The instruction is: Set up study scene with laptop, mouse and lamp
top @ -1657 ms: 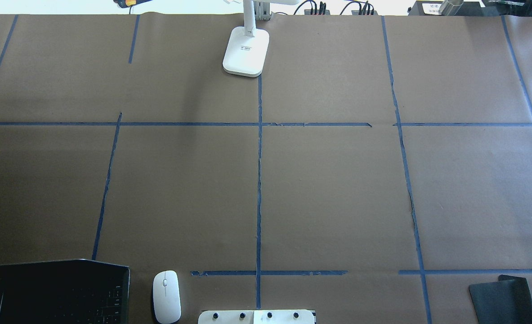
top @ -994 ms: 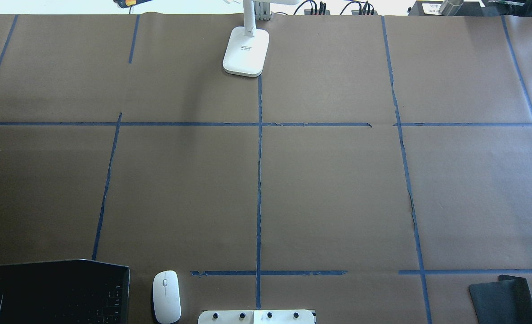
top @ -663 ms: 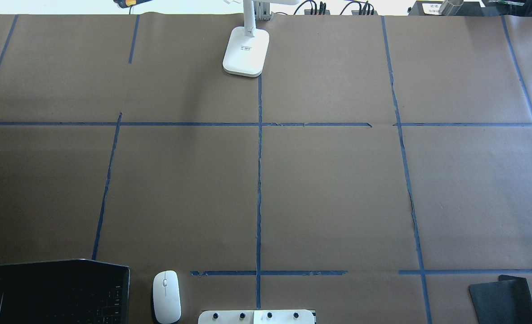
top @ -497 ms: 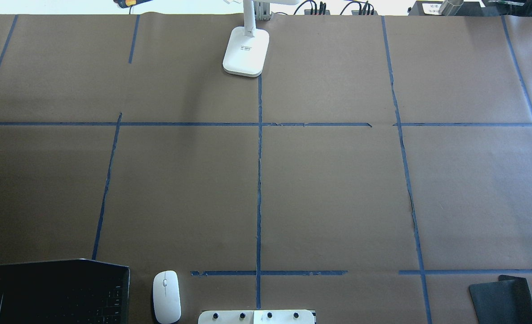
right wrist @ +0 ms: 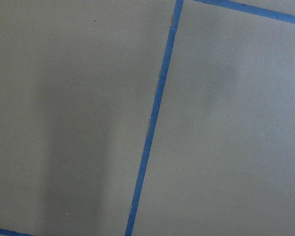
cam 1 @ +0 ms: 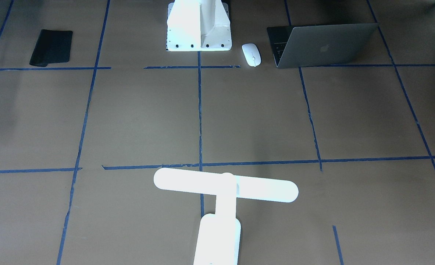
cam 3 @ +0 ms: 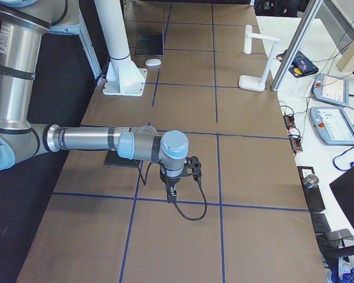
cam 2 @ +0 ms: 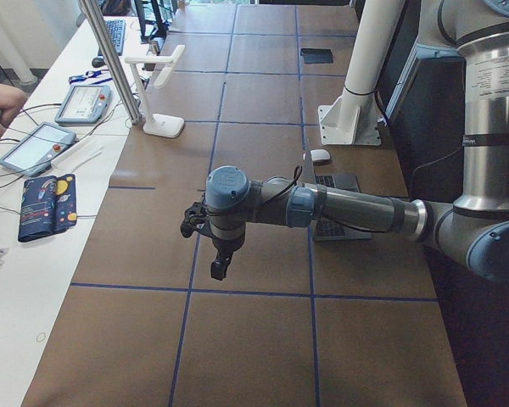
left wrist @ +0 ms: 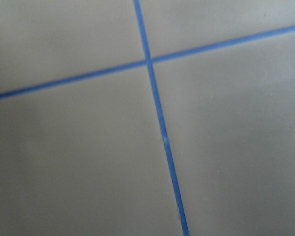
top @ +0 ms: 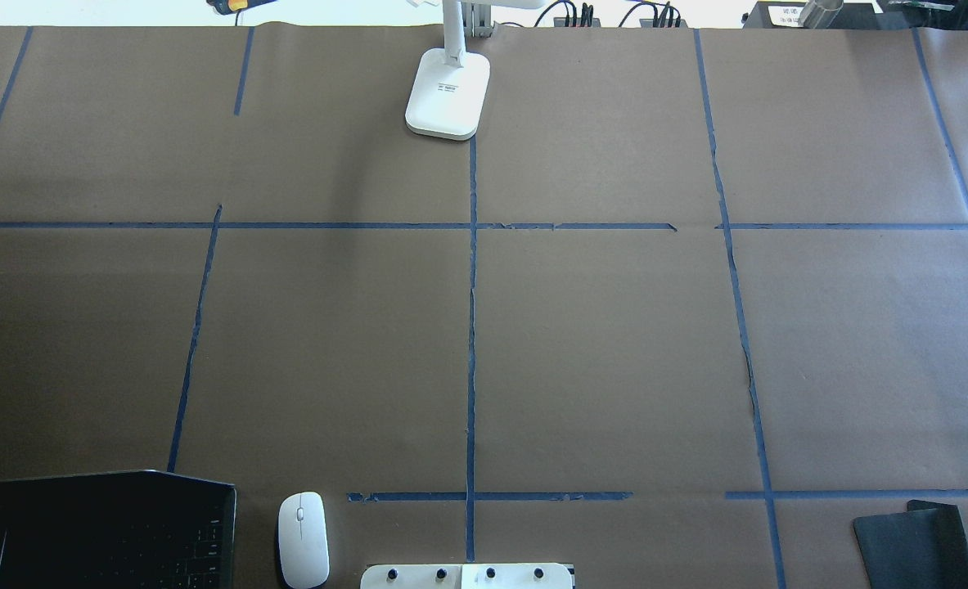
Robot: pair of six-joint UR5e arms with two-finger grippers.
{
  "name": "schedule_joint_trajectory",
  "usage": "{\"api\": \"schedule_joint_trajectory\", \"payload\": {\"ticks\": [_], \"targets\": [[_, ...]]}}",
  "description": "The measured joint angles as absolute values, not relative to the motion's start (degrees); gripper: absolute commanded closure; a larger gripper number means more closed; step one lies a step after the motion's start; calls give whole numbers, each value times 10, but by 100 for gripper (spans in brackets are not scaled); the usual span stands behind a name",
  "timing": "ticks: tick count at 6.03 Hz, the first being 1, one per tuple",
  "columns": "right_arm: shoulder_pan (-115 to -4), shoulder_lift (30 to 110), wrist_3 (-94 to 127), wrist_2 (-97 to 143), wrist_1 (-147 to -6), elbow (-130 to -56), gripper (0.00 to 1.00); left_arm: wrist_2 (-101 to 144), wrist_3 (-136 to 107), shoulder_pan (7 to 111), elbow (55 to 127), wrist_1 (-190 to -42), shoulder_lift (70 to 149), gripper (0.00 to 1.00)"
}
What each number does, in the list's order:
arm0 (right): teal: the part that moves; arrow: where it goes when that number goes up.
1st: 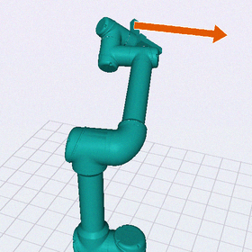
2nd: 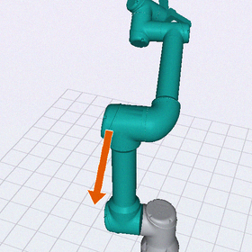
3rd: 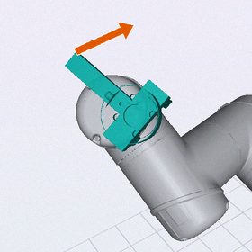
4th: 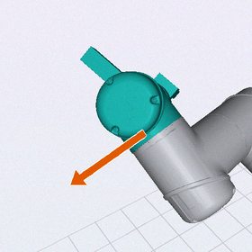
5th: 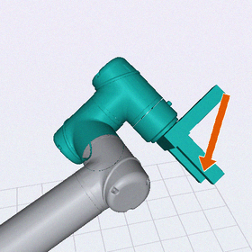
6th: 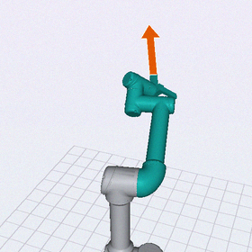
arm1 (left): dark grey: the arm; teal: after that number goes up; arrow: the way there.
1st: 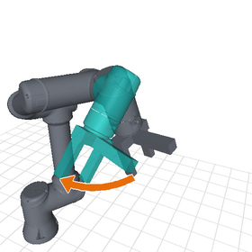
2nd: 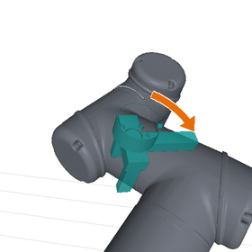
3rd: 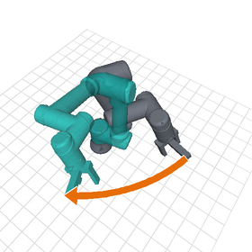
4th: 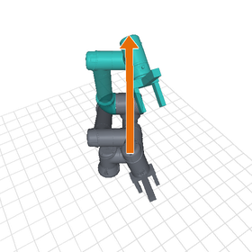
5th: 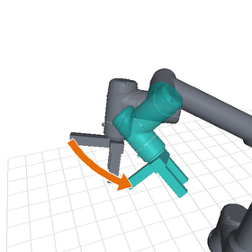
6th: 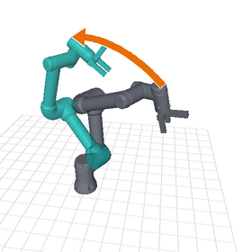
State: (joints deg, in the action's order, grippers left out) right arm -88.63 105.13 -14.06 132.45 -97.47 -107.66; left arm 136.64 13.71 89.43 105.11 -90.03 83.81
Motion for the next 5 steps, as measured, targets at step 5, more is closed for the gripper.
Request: {"api": "schedule_joint_trajectory", "payload": {"ticks": [5], "targets": [[-886, 1051, -141, 1325, -975, -1077, 0, 1436, 135, 727, 1192, -1090, 786, 0]]}}
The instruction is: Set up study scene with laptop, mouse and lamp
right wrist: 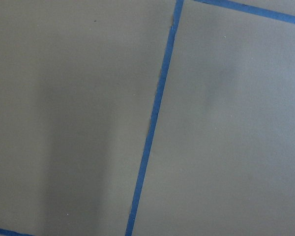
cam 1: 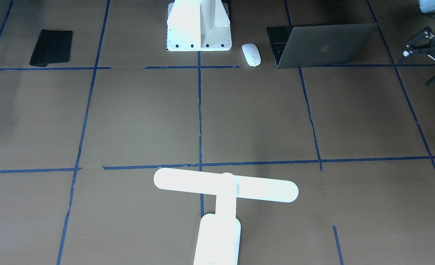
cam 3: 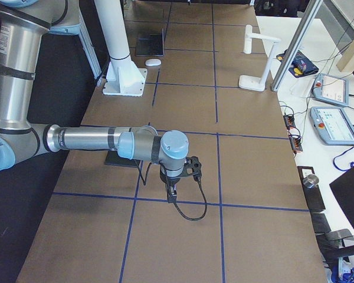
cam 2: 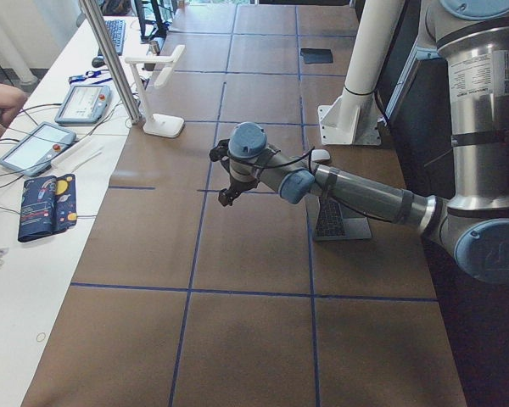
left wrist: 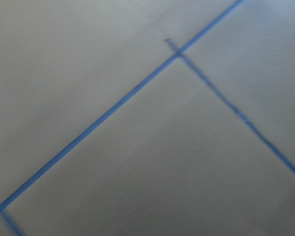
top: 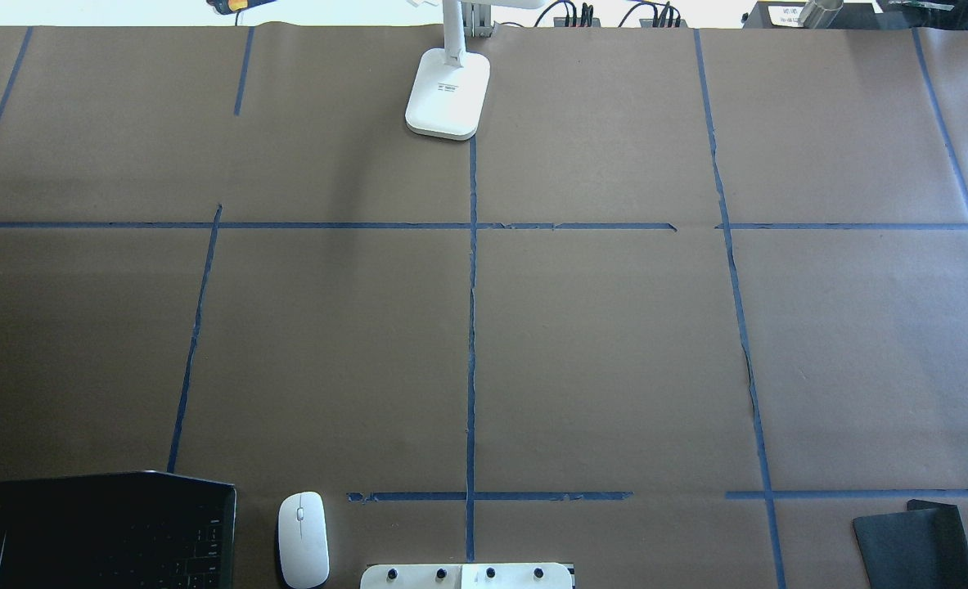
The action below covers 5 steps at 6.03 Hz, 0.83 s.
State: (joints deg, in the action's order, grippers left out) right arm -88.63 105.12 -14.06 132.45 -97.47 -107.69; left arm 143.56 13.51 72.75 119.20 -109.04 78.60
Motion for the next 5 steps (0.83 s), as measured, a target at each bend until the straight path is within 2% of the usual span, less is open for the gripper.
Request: {"api": "schedule_joint_trajectory", "payload": {"ticks": [2, 5], "targets": [[-886, 1051, -141, 1324, -975, -1077, 0, 1436, 134, 644, 1276, -1136, 736, 0], [-886, 1051, -141, 1324, -975, -1077, 0, 1420, 135, 534, 1321, -1193, 680, 1]]}}
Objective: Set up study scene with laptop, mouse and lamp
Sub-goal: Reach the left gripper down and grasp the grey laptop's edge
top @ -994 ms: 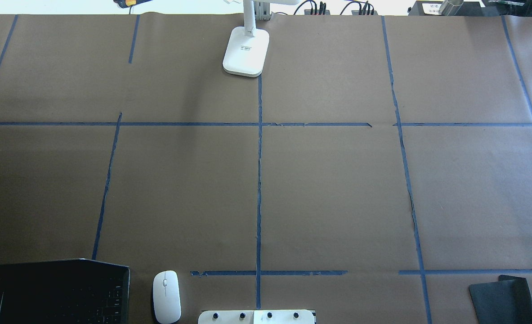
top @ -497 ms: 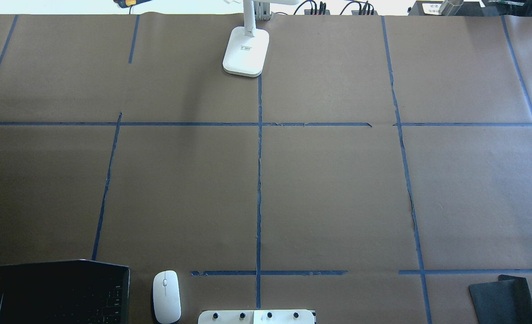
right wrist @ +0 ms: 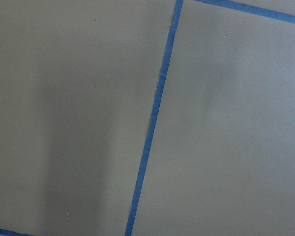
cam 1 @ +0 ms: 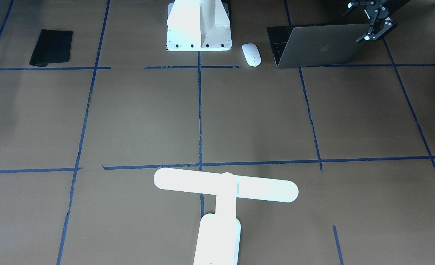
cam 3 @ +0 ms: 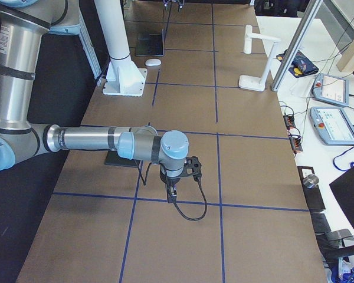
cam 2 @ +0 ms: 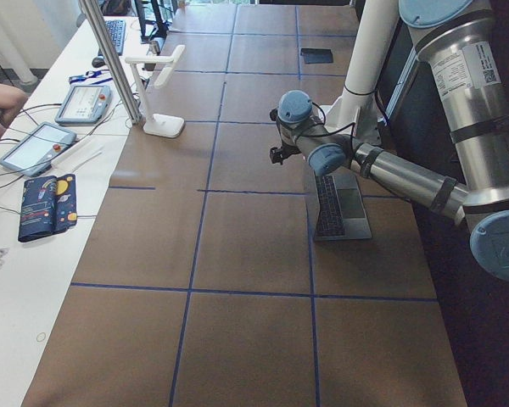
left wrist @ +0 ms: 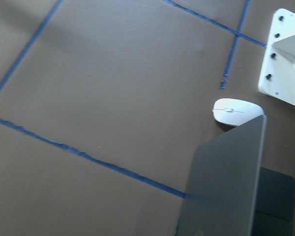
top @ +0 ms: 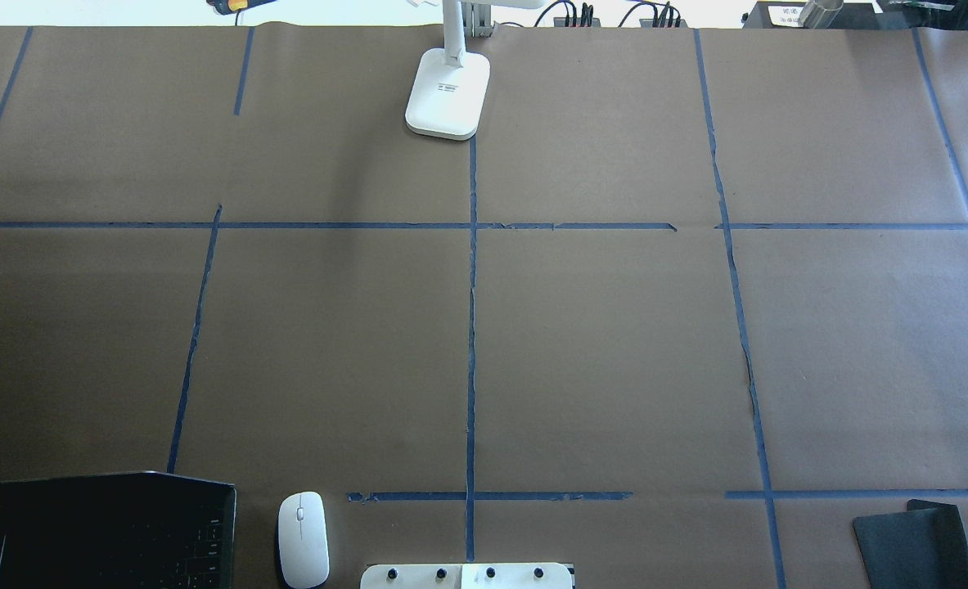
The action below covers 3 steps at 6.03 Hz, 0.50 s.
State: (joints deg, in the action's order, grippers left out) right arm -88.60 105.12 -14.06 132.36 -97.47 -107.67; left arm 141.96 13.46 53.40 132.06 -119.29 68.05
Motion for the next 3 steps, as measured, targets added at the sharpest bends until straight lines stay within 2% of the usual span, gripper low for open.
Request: {"api": "schedule_joint_trajectory", "payload": {"ticks": [3], "targets": [[-887, 1051, -141, 1323, -975, -1077, 0, 1364, 135, 448, 1315, -1223, 652, 2]]}}
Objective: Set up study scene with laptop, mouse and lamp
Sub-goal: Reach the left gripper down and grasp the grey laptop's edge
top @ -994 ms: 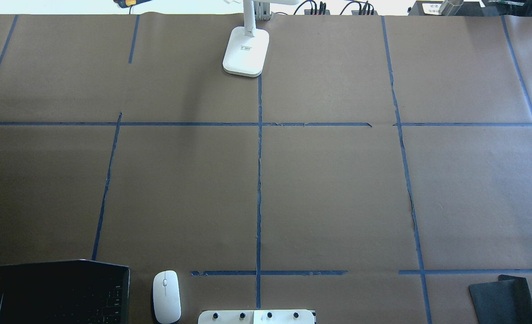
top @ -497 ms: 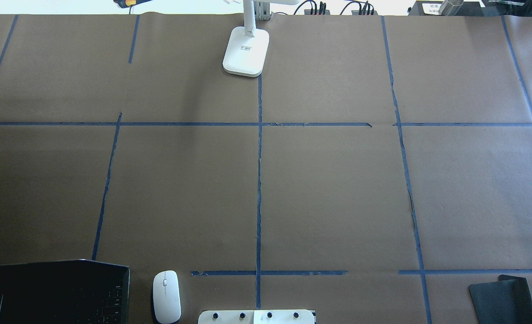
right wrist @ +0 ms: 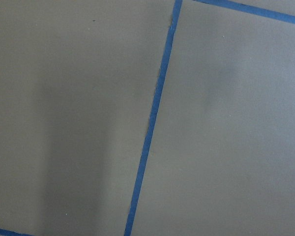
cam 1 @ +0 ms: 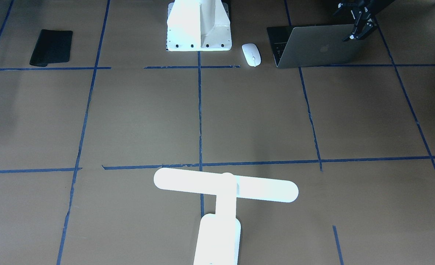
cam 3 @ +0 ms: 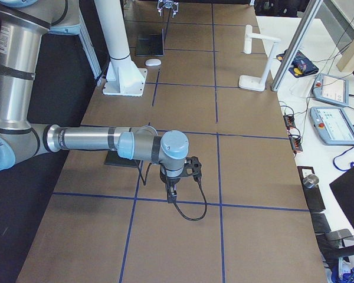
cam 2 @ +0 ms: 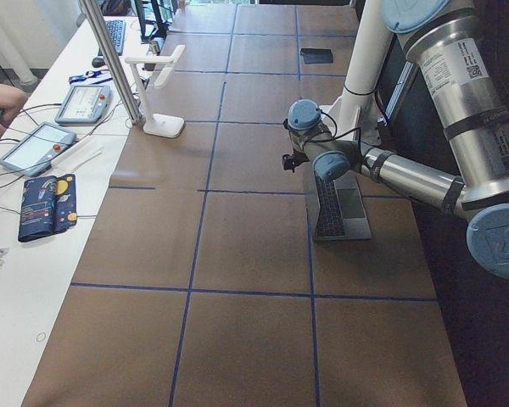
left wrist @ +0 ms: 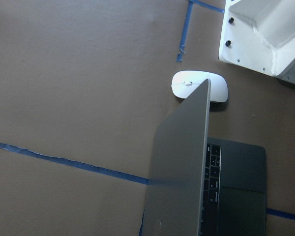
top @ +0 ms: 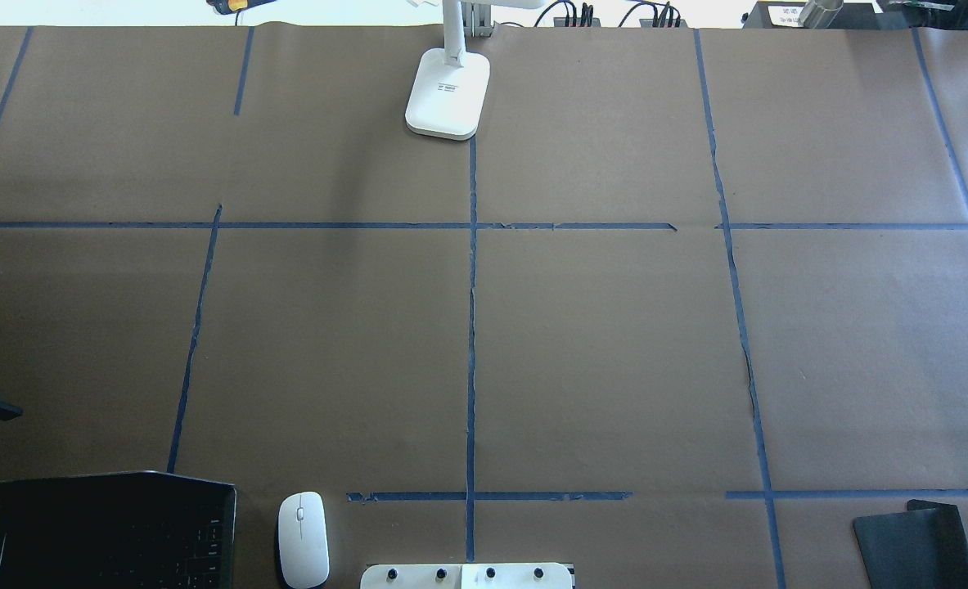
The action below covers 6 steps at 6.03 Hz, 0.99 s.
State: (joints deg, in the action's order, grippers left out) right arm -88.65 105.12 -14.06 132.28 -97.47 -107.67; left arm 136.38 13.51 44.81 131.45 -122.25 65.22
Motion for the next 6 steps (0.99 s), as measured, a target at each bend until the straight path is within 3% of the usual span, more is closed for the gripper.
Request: {"api": "schedule_joint_trajectory", "payload": {"ticks": [2, 3, 4, 5, 6], "targets": [[-886, 1051, -141, 1323, -975, -1077, 0, 1361, 135, 424, 1297, -1223, 653, 9], [-886, 1051, -141, 1323, -975, -1077, 0, 1361, 135, 417, 1287, -1223, 656, 34], [-887, 1051, -141, 1324, -975, -1077, 0, 1361, 135, 415, 1281, -1223, 657, 70], [-886, 1051, -141, 1324, -975, -1077, 0, 1363, 135, 414, 1278, -1222, 659, 93], [-886, 1051, -141, 1324, -975, -1077, 0, 1365, 136, 414, 1277, -1222, 663, 99]]}}
